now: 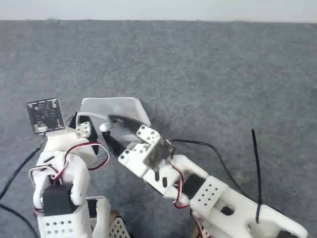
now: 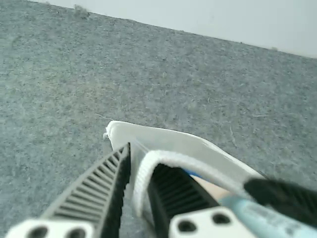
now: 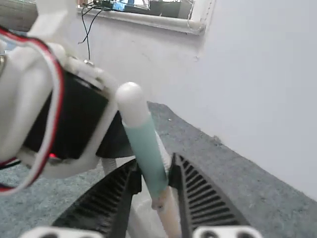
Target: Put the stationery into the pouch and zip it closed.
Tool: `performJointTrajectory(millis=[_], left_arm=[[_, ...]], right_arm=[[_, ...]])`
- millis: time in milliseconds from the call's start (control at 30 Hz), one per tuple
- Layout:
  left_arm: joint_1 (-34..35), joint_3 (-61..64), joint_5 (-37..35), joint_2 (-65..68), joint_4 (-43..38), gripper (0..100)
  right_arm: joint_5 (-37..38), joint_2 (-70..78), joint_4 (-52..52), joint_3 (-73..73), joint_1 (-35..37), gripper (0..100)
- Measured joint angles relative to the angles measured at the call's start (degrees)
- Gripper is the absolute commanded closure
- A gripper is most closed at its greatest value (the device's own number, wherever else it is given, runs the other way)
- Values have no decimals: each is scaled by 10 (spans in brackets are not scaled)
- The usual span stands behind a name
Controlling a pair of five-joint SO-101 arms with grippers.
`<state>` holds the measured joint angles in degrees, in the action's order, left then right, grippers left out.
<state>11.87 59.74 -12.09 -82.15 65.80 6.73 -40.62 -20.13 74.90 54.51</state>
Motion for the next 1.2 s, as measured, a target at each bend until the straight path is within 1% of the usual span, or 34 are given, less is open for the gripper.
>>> performJointTrajectory(millis=[100, 167, 333, 500, 567, 667, 867, 967, 1200], left_arm=[[-3, 0, 0, -1, 0, 988], [-3, 0, 0, -1, 0, 988], [-3, 0, 0, -1, 0, 988], [-2, -1, 0, -3, 0, 988], [0, -1, 0, -3, 0, 988], [0, -2, 0, -3, 0, 988], [0, -2, 0, -3, 0, 989], [1, -2, 0, -3, 0, 989], [3, -2, 0, -6, 0, 990]], right_arm=[[-25, 4, 73, 1, -2, 760], [-34, 4, 100, -10, -3, 760], [-38, -33, 118, 3, -4, 760], [-38, -142, 127, 53, -5, 760], [-38, -190, 149, 62, -5, 760], [-37, -261, 226, 63, -4, 760], [-47, -391, 427, 27, 9, 760], [-77, -433, 476, 8, 8, 760], [-88, -459, 582, -51, 8, 760]])
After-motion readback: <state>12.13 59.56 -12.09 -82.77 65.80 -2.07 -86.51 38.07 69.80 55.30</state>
